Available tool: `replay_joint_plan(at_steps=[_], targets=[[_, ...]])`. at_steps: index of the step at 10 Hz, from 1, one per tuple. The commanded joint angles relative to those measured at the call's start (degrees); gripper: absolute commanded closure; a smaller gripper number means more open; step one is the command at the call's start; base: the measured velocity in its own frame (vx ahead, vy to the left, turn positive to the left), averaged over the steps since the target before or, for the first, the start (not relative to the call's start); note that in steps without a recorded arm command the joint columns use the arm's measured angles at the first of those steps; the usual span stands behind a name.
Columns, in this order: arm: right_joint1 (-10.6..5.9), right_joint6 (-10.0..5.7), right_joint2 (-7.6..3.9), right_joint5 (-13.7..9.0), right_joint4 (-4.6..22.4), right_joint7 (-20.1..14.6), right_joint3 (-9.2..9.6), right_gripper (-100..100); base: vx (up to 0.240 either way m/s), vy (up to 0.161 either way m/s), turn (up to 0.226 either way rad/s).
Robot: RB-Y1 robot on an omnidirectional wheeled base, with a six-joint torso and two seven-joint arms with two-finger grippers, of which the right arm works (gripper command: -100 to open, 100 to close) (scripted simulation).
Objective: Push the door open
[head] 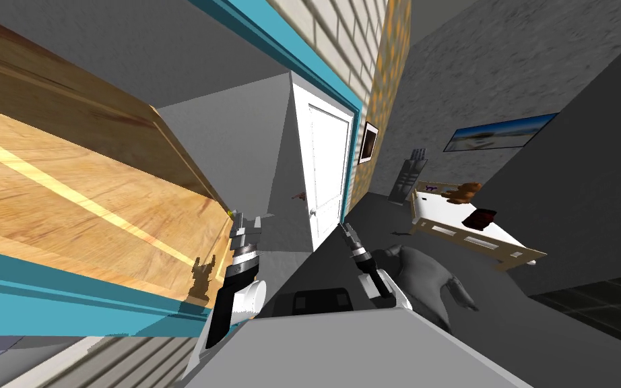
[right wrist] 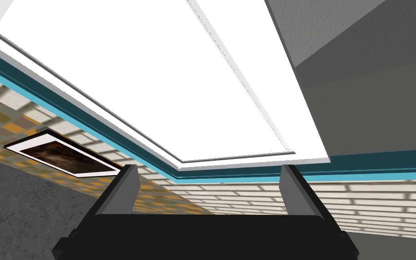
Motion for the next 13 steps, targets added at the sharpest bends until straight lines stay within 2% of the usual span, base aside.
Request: replay_joint_plan(at_steps=[1, 3, 4, 6, 7, 9, 10, 13], targets=[[-0.68, -0.18, -0.32, 0.4, 1.7, 0.9, 0.09, -100, 0.058, -0.032, 0.024], [-2.66, -1.29, -0.55, 1.7, 5.4, 3.7, 0.69, -100, 0.072, -0.030, 0.044], [-2.66, -1.29, -0.55, 1.7, 6.2, 3.7, 0.69, -100, 0.062, -0.031, 0.032], [-4.63, -2.40, -0.77, 3.0, 10.4, 6.6, 1.29, -100, 0.062, -0.028, 0.055], [-4.63, -2.40, -0.77, 3.0, 10.8, 6.6, 1.29, -100, 0.059, -0.021, 0.020], [-6.55, -3.47, -0.97, 4.3, 14.6, 9.4, 1.87, -100, 0.057, -0.039, 0.042], [-6.55, -3.47, -0.97, 4.3, 15.3, 9.4, 1.87, -100, 0.050, -0.031, 0.034], [-9.32, -5.03, -1.23, 6.1, 21.5, 13.5, 2.71, -100, 0.086, -0.033, 0.053]])
